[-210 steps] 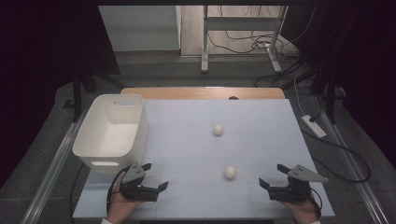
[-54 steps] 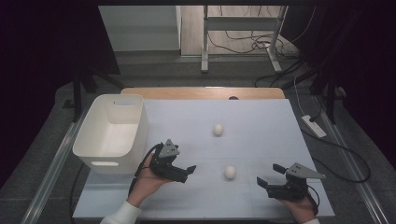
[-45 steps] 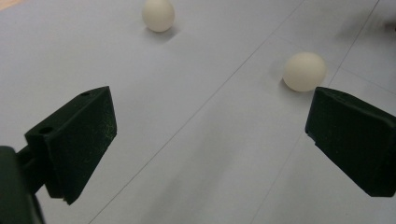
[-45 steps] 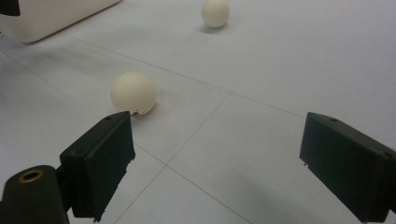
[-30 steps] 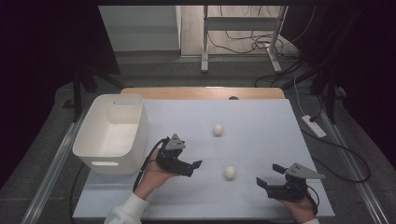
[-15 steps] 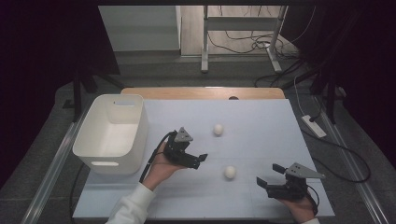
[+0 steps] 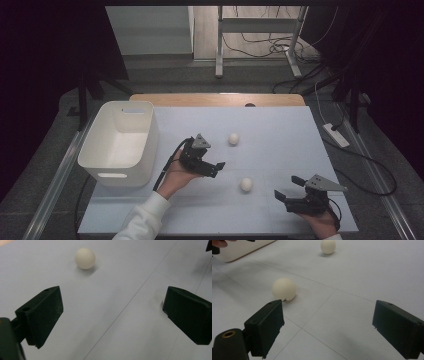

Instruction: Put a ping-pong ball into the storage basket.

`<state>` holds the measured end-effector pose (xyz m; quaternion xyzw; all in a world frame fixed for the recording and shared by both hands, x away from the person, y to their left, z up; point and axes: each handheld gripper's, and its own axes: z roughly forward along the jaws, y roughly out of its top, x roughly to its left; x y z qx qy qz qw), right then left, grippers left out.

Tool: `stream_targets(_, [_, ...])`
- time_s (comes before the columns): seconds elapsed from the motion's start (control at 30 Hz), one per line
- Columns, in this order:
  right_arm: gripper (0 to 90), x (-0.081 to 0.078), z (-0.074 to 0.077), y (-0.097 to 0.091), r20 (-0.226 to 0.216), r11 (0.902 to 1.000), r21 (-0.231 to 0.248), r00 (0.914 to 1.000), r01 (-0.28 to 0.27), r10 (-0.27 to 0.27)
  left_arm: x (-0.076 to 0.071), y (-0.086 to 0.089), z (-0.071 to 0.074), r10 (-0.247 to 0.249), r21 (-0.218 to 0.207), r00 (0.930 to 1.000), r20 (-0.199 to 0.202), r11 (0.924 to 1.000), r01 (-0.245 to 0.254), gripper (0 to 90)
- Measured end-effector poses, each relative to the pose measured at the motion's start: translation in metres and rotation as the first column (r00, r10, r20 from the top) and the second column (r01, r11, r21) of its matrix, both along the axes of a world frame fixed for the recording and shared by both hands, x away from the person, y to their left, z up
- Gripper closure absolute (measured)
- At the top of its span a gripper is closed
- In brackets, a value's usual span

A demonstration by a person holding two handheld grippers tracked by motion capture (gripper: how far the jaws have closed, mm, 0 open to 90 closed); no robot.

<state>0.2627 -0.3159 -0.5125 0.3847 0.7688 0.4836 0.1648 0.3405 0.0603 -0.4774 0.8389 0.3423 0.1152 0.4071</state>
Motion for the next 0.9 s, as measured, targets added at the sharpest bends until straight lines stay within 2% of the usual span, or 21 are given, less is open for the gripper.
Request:
stream_targets(0.4, [10.4,0.000,0.000,0.000,-0.001,1.0000,0.001,1.0000,0.001,-0.001,0.006,-0.004,0.001,-0.003,0.010,1.0000,-0.003,0.9999,0.003,4.4])
stream_targets(0.9, [10.4,0.000,0.000,-0.001,-0.003,1.0000,0.001,1.0000,0.002,-0.002,0.022,-0.017,-0.003,-0.006,0.037,0.9999,-0.013,0.9993,0.007,4.6])
